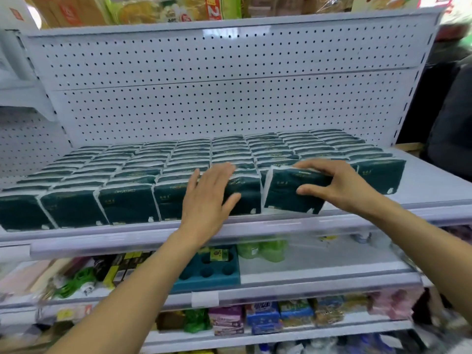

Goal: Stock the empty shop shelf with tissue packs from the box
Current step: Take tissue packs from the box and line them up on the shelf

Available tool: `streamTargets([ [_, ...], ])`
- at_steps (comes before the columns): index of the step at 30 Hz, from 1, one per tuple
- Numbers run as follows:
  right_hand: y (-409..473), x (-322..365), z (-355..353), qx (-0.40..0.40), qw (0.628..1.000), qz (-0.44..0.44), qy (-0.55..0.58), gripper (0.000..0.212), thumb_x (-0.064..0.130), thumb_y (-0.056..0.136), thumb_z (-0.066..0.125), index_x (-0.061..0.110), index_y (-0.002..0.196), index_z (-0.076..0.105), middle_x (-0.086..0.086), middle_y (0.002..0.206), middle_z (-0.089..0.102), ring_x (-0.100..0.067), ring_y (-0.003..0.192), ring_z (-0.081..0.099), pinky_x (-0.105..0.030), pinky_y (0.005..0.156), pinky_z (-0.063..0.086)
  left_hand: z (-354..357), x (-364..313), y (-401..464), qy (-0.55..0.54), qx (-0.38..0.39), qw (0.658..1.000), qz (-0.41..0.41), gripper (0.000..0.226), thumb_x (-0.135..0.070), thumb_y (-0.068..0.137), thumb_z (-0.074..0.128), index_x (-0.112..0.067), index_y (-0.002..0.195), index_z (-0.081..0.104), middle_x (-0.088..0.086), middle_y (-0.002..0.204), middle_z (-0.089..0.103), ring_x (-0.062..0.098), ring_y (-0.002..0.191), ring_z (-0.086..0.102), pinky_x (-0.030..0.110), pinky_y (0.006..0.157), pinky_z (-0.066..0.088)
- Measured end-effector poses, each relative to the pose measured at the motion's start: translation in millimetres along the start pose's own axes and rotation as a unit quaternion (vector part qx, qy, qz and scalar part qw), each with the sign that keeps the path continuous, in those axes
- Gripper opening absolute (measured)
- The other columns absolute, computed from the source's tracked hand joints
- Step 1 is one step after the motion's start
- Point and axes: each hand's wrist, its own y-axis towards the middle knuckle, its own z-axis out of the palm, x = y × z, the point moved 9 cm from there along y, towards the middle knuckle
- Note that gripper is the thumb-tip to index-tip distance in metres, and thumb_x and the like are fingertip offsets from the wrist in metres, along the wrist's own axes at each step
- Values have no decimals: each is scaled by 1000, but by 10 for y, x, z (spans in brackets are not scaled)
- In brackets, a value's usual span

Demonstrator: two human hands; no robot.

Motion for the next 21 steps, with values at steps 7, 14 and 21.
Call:
streamTargets([
  [7,123,-262,29,-25,988,-24,-148,43,36,80,76,40,121,62,20,119,57,-1,116,48,-27,95,42,368,-67,96,139,56,987,63,76,-53,94,52,-27,156,16,-8,161,22,13,150,13,47,121,-10],
  [14,174,-232,285,-75,952,-147,-259,40,29,84,74,20,123,66,-5,134,57,-29,125,49,-49,99,41,374,-62,91,137,9,988,65,66,-43,88,67,-24,147,43,-5,151,45,17,142,38,55,119,11],
  [21,200,-263,521,-55,951,-149,-264,45,35,97,48,17,138,53,-3,148,46,-22,141,34,-45,118,22,398,-51,97,139,10,988,60,64,-42,89,66,-24,146,43,-4,150,45,18,141,39,56,119,12],
])
